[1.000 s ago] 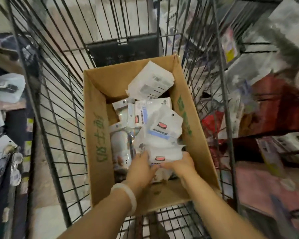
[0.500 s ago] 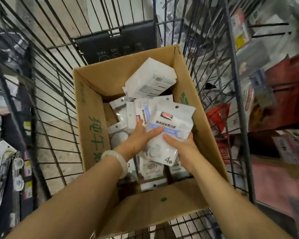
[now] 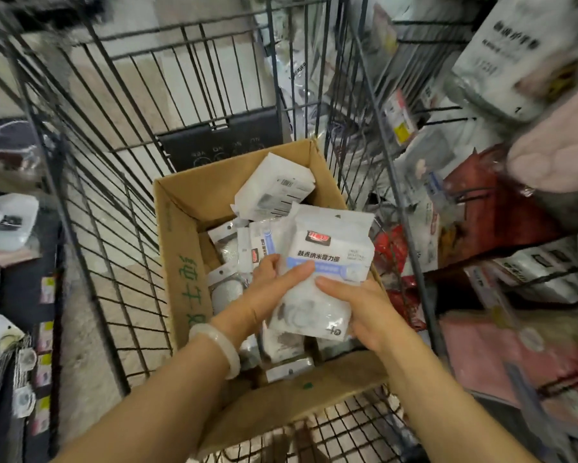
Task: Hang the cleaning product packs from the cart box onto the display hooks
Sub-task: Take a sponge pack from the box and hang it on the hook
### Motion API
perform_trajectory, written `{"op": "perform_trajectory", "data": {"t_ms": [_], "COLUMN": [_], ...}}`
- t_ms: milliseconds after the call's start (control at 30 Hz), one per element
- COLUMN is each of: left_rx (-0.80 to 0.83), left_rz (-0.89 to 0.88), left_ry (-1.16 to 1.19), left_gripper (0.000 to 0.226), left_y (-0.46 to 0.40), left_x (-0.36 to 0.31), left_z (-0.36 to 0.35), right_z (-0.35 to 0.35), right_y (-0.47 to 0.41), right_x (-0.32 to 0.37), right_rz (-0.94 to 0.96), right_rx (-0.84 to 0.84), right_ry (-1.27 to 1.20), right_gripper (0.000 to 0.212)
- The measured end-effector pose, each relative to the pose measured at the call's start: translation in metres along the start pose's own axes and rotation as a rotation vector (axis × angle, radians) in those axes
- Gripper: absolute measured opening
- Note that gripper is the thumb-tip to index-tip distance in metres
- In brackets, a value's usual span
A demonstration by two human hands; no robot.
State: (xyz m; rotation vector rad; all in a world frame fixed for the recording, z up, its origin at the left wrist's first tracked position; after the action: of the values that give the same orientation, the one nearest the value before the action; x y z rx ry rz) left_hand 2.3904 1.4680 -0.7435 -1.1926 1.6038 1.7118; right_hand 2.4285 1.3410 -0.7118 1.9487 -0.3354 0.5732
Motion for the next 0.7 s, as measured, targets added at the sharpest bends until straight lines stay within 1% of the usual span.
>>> {"op": "perform_trajectory", "data": {"t_ms": [33,167,233,333,367,433,533,633,700], "left_rx": [0.020,0.108,0.161,0.232,0.259,0.308,0.393,0.493,0.590], "left_rz": [-0.021,-0.124,-0.193,-0.265,-0.300,-0.366,-0.444,-0.495,-0.516], "left_ry": [-0.004,0.046,0.073,0.075,0.084,0.110,0.116,0.122,0.115], "left_gripper": [0.105,0.103,0.099,0.103,0.100,0.090,0.086,0.074,0.076], "left_y": [0.004,0.025,0.041,0.066,0.077,0.102,0.154,0.213,0.260], "left_x": [-0.013,-0.063,-0.088,-0.118,-0.129,-0.148,-0.171,-0.180,-0.179], "left_z": [-0.004,-0.028,-0.041,-0.060,-0.069,-0.086,-0.118,-0.153,-0.183], "right_z": [-0.002,-0.005,-0.010,-0.017,-0.016,-0.013,-0.007,0.001,0.011], "right_y": [0.011,0.060,0.091,0.142,0.159,0.194,0.256,0.330,0.385], "right_x": [0.008,0.046,0.063,0.082,0.085,0.086,0.080,0.063,0.043], "right_rz": [0.023,0.152,0.222,0.337,0.372,0.444,0.545,0.644,0.721], "right_rx": [-0.012,-0.044,-0.031,-0.015,-0.027,-0.059,-0.121,-0.188,-0.240], "right_ry": [-0.007,0.014,0.035,0.046,0.043,0.026,0.019,0.054,0.053], "right_gripper": [0.056,0.067,0.066,0.063,0.063,0.062,0.064,0.056,0.051]}}
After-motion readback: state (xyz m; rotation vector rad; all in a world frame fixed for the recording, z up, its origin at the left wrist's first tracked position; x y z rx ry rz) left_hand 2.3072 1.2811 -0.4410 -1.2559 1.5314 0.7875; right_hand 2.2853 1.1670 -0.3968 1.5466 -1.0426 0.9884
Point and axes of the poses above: each hand's wrist, its own y-axis away from the middle knuckle, its own z-axis out of the back of the hand, x = y × z, the point moved 10 cm from there along -y, towards the middle knuckle, and after that the axes turned 13 degrees about -z, right-handed, at the moved point
